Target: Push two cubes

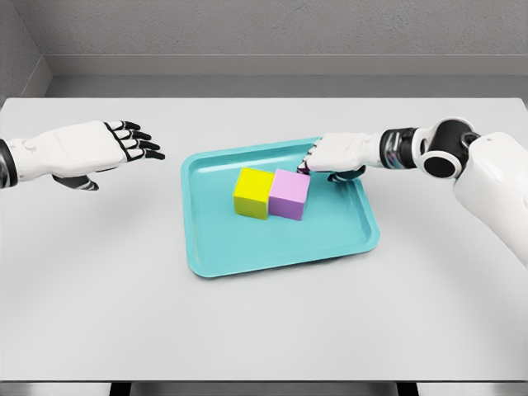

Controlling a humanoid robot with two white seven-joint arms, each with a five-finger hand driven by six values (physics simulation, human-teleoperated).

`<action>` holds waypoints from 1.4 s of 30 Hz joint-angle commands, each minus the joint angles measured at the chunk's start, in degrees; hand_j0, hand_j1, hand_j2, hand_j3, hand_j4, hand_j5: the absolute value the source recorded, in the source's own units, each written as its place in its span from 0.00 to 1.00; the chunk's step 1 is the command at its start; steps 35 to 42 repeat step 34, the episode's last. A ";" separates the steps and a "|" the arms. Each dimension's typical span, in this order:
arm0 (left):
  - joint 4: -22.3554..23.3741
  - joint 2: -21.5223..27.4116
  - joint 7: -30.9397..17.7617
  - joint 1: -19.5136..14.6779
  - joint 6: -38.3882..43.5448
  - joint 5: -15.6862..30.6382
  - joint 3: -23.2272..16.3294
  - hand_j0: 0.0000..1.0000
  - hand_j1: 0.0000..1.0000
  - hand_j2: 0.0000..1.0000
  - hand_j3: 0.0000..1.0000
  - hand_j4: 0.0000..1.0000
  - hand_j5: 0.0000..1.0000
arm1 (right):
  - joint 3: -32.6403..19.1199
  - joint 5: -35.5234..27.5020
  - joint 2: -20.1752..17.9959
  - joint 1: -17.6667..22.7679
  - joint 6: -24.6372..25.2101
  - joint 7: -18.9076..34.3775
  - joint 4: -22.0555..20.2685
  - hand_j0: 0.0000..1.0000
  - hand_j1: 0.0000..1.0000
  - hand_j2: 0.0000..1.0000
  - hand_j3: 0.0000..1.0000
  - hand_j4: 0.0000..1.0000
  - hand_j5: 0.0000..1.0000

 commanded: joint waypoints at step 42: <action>1.24 2.16 -0.01 1.41 0.13 3.50 2.09 1.00 1.00 1.00 1.00 1.00 1.00 | -37.46 -18.21 -24.52 25.57 0.08 -0.01 -24.20 1.00 1.00 1.00 1.00 1.00 1.00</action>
